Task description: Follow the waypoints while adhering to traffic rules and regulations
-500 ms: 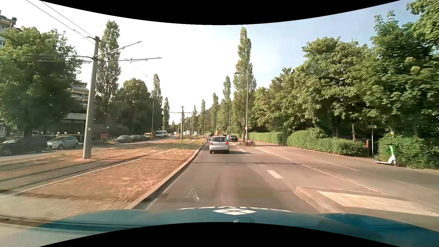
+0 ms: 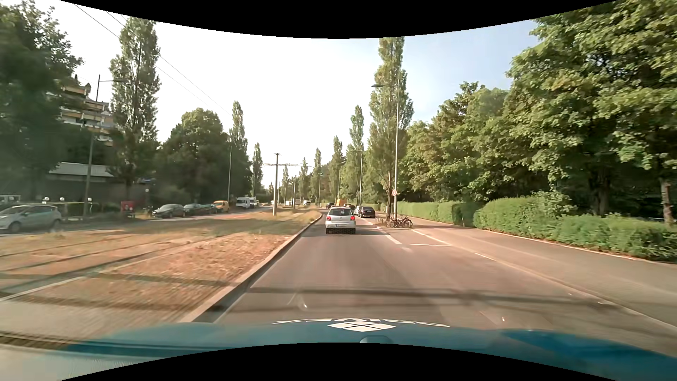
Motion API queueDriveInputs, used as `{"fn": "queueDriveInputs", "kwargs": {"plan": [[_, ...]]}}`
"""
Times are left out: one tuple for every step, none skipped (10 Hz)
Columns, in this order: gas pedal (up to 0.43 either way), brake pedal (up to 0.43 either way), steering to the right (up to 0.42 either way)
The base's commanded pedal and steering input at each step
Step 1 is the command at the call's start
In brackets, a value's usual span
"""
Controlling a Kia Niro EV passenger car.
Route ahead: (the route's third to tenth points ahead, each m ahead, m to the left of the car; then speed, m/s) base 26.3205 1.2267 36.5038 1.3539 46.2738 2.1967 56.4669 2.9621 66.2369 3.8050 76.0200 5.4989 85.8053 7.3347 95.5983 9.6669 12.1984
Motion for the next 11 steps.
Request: {"fn": "queueDriveInputs", "kwargs": {"plan": [[0.157,0.0,-0.009],[0.157,0.0,-0.009],[0.157,0.0,-0.009],[0.157,0.0,-0.009],[0.157,0.0,-0.008],[0.157,0.0,-0.006],[0.157,0.0,-0.006],[0.157,0.0,-0.005],[0.169,0.0,-0.005],[0.169,0.0,-0.004],[0.177,0.0,-0.004]]}}
